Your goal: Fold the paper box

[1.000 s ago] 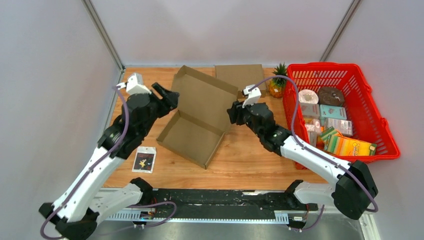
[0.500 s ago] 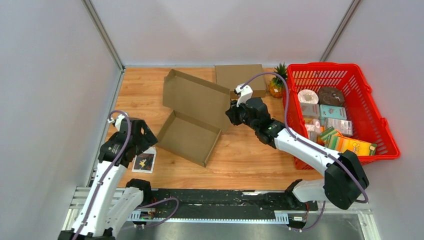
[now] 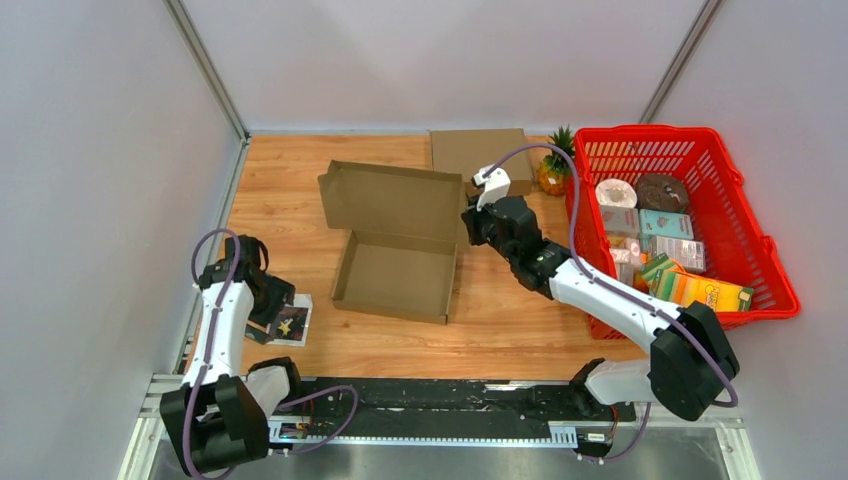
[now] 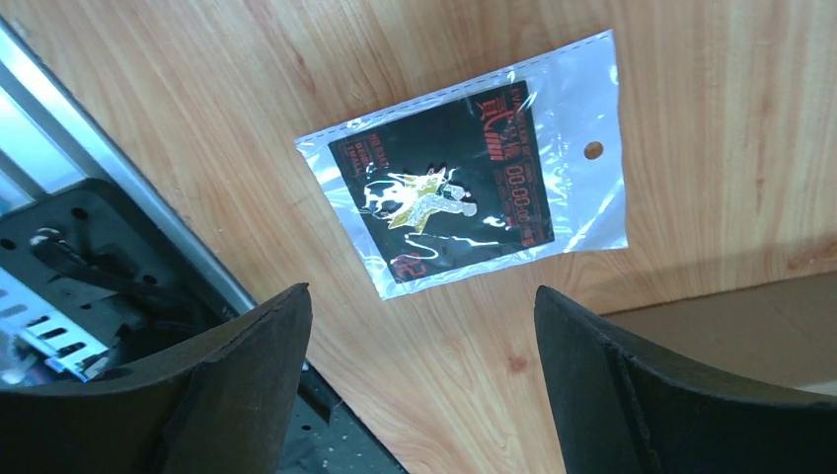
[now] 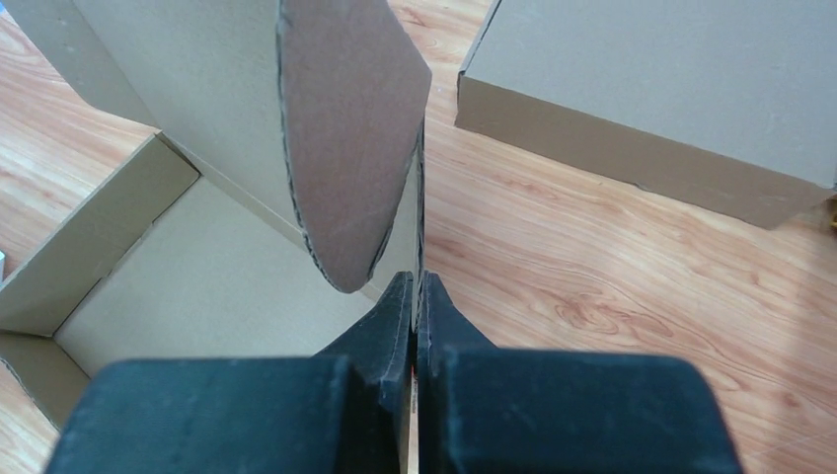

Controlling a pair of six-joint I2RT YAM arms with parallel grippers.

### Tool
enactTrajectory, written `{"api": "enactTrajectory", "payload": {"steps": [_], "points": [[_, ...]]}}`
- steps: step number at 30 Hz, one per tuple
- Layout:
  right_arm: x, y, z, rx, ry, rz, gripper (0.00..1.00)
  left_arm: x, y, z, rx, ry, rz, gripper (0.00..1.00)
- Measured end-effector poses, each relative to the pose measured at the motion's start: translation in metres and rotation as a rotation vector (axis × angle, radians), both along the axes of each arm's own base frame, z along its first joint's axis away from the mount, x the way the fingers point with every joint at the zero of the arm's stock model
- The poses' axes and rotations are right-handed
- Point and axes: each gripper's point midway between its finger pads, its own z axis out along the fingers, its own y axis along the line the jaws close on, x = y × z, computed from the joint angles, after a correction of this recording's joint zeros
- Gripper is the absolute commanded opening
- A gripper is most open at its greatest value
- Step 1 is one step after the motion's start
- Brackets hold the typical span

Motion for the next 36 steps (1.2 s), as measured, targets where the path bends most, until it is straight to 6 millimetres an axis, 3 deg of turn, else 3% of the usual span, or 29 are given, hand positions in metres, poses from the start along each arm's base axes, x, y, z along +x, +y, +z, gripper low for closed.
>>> {"api": "enactTrajectory", "payload": {"steps": [4, 7, 11, 13, 17, 22, 26, 36], "points": [[-0.003, -0.008, 0.004, -0.007, -0.02, -0.013, 0.0, 0.002, -0.011, -0.016, -0.071, 0.001, 0.027, 0.86], [-0.005, -0.015, 0.012, 0.0, -0.04, -0.026, 0.0, 0.012, -0.015, -0.01, -0.037, 0.085, -0.048, 0.87], [-0.003, -0.024, 0.021, 0.009, -0.064, -0.046, 0.0, 0.059, -0.018, 0.017, 0.104, 0.066, -0.181, 0.75], [-0.004, -0.028, 0.021, 0.011, -0.066, -0.053, 0.0, 0.068, -0.018, 0.018, 0.132, 0.072, -0.196, 0.66], [-0.004, -0.034, 0.021, 0.011, -0.068, -0.066, 0.0, 0.061, -0.02, -0.001, 0.124, 0.156, -0.194, 0.58], [-0.003, -0.04, 0.021, 0.013, -0.069, -0.08, 0.0, 0.063, -0.031, -0.023, 0.091, 0.216, -0.212, 0.68], [-0.002, -0.041, 0.021, 0.013, -0.07, -0.083, 0.0, 0.069, -0.039, -0.032, 0.076, 0.216, -0.218, 0.68], [-0.004, -0.042, 0.014, 0.006, -0.059, -0.079, 0.0, 0.069, -0.045, -0.053, 0.059, 0.263, -0.177, 0.55]]}}
